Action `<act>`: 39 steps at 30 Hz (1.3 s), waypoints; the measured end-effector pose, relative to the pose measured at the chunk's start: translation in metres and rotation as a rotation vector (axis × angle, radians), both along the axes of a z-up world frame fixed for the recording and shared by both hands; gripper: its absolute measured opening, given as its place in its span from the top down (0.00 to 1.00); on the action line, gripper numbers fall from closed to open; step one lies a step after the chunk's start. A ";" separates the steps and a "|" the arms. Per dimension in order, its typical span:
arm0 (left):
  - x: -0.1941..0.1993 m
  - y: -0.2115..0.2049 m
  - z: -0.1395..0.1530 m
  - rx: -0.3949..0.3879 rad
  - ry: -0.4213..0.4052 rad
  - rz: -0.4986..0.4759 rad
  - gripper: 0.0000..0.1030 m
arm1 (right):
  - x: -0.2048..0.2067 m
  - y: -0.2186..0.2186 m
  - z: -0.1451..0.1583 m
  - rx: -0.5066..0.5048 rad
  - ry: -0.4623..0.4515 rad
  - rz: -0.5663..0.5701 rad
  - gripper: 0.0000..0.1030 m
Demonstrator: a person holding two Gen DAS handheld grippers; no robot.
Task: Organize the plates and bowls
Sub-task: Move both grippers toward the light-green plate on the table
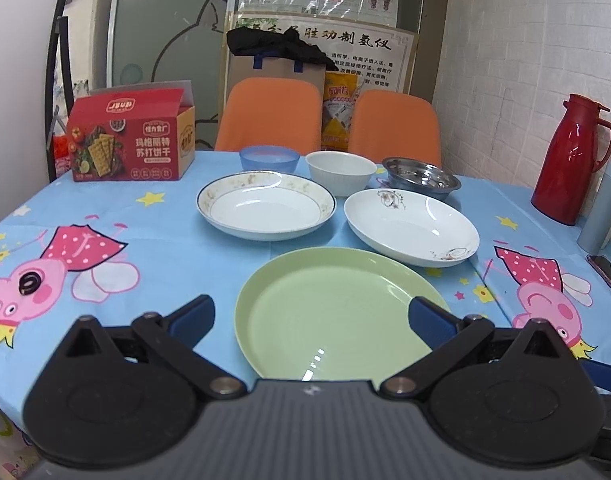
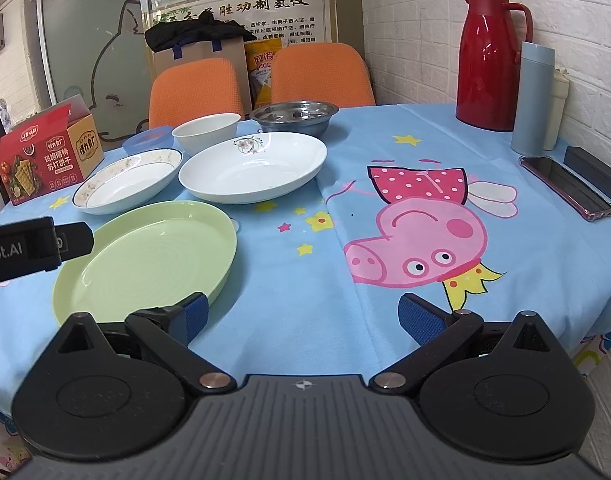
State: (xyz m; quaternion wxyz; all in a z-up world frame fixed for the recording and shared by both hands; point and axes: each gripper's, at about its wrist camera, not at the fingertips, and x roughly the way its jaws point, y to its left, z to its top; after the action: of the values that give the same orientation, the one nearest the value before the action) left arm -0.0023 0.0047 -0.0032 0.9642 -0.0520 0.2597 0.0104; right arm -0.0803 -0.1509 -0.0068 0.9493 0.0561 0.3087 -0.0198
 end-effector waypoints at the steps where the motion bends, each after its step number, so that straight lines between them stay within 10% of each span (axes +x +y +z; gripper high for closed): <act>1: 0.000 0.000 0.000 0.000 0.002 0.000 0.00 | 0.000 0.000 0.000 0.000 0.000 0.001 0.00; 39: 0.028 0.017 -0.012 -0.031 0.049 0.010 0.00 | 0.026 0.022 -0.006 -0.060 0.033 0.054 0.00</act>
State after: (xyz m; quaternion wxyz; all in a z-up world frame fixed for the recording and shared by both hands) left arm 0.0257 0.0222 -0.0156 0.9565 -0.0680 0.2834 0.0122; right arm -0.0543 -0.1290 -0.0131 0.9455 0.0190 0.3249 -0.0046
